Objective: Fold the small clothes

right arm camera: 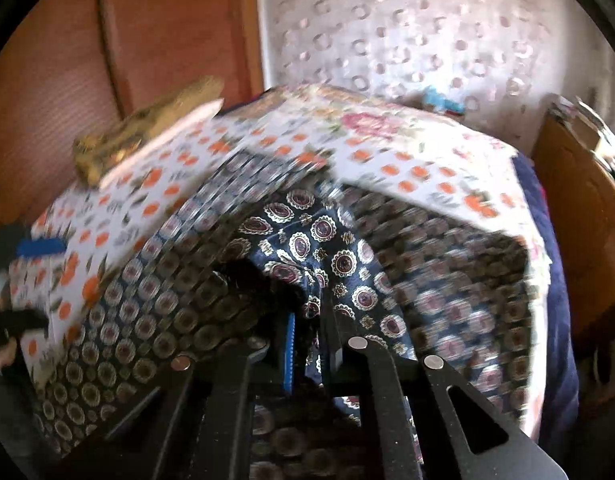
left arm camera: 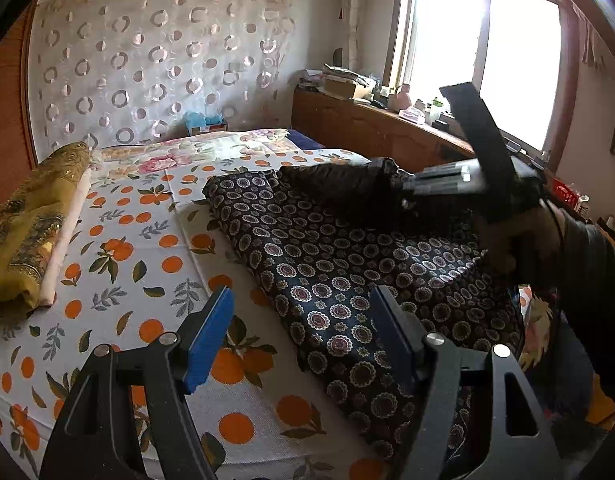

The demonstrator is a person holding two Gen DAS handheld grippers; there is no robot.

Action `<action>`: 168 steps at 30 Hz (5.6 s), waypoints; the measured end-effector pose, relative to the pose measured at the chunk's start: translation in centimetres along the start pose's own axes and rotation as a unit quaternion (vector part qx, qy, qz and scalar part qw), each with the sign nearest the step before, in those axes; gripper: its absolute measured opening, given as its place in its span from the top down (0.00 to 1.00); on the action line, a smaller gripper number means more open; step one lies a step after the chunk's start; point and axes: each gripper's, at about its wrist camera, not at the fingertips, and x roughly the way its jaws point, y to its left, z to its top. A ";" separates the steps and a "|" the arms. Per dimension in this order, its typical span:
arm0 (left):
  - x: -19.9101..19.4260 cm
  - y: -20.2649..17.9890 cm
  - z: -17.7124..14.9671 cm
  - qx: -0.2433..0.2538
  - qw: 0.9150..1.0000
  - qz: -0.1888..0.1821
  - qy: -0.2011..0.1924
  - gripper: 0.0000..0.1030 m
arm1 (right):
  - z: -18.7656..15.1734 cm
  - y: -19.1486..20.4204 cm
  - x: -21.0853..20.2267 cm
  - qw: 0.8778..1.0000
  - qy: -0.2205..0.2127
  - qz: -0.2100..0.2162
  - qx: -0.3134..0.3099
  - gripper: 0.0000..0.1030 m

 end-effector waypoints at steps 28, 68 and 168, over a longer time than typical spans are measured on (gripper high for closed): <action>0.0 -0.3 -0.3 0.000 1.000 -0.002 0.002 0.30 | 2.3 -9.1 1.9 0.995 0.008 -0.058 0.078 0.96; 1.7 -2.5 -2.2 0.025 0.997 -0.009 0.066 0.30 | -11.7 -3.2 -10.8 0.989 -0.014 -0.122 0.088 0.97; 2.2 -1.1 7.0 0.014 0.999 -0.023 0.022 0.98 | -9.2 1.7 -11.3 0.994 -0.053 -0.090 0.022 0.95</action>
